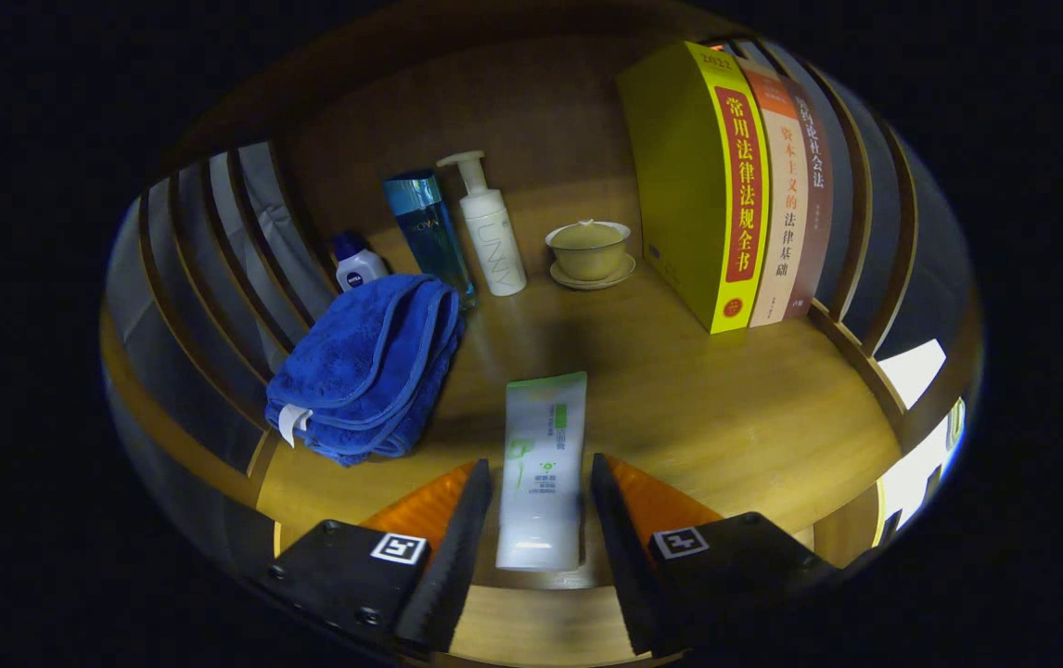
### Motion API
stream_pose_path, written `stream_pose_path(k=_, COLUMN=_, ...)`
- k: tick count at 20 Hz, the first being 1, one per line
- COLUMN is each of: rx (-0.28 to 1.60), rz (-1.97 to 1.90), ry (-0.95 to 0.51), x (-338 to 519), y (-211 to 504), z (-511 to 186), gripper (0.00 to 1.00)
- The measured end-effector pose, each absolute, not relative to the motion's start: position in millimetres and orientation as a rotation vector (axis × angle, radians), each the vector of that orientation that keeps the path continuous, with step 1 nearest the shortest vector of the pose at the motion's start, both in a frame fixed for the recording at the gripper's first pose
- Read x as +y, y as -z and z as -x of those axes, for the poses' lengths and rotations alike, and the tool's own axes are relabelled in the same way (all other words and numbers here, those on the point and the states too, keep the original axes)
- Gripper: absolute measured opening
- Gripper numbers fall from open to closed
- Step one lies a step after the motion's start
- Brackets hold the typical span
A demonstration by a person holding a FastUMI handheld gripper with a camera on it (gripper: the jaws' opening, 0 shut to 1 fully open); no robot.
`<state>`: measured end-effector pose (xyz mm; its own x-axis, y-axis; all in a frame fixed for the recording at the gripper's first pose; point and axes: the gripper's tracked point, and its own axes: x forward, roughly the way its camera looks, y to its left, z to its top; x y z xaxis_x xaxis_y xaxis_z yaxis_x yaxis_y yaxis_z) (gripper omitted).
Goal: Pull open the drawer, take out the items inside it, and place them on the countertop above the cabinet.
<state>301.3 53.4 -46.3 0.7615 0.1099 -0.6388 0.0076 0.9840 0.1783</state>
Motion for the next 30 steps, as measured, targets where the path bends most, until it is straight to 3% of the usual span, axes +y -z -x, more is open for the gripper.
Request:
stream_pose_path(k=10, rx=0.593, rz=-0.210, ry=-0.093, x=56.5, y=4.4, z=-272.0, gripper=0.99)
stream_pose_path(k=20, rx=0.409, rz=-0.099, ry=-0.093, x=61.6, y=-50.2, z=-207.1, gripper=0.99)
stream_pose_path(k=30, rx=0.310, rz=-0.103, ry=-0.077, x=66.5, y=-47.3, z=-130.4, gripper=0.99)
